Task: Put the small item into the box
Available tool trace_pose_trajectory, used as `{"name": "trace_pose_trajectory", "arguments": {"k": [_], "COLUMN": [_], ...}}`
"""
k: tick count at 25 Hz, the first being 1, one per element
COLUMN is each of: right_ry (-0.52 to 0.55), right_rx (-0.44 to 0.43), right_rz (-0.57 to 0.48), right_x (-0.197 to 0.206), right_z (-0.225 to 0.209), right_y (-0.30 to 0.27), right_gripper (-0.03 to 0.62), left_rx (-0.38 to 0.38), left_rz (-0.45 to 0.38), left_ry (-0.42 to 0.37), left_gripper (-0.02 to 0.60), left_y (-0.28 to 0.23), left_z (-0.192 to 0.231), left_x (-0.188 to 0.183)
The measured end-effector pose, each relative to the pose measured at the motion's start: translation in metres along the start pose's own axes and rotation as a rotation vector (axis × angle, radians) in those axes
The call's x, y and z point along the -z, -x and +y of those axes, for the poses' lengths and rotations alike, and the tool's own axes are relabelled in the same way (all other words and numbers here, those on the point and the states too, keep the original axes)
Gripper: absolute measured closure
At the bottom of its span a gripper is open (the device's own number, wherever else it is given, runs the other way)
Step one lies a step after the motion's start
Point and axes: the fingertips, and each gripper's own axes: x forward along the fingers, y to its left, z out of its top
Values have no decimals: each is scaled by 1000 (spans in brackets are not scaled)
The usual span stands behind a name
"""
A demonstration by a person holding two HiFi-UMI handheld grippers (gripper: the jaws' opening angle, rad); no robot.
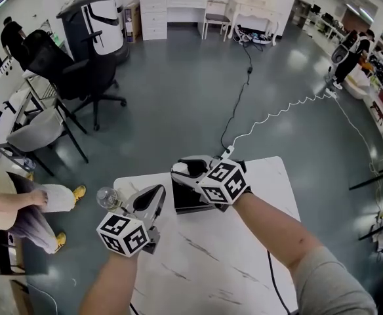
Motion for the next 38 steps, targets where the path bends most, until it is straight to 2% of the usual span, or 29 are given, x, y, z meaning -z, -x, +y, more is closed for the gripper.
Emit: {"name": "trace_pose_trajectory", "arguments": {"k": [7,12,38], "right_ry": [88,133,133], "right_rx": [-64,-96,-84], "right_rz": [74,83,79], "right_x": [1,-2,1], "right_z": [4,9,10], "right_y": [-12,-20,-12], "right_gripper": [430,430,414], "left_rx": [6,7,31], "left_rz": [2,-1,-9], "left_ry": [-1,2,6], "left_gripper": [577,577,577], "left_y": [0,1,-2], "left_z": [0,2,-9], "left_x": [1,0,2]}}
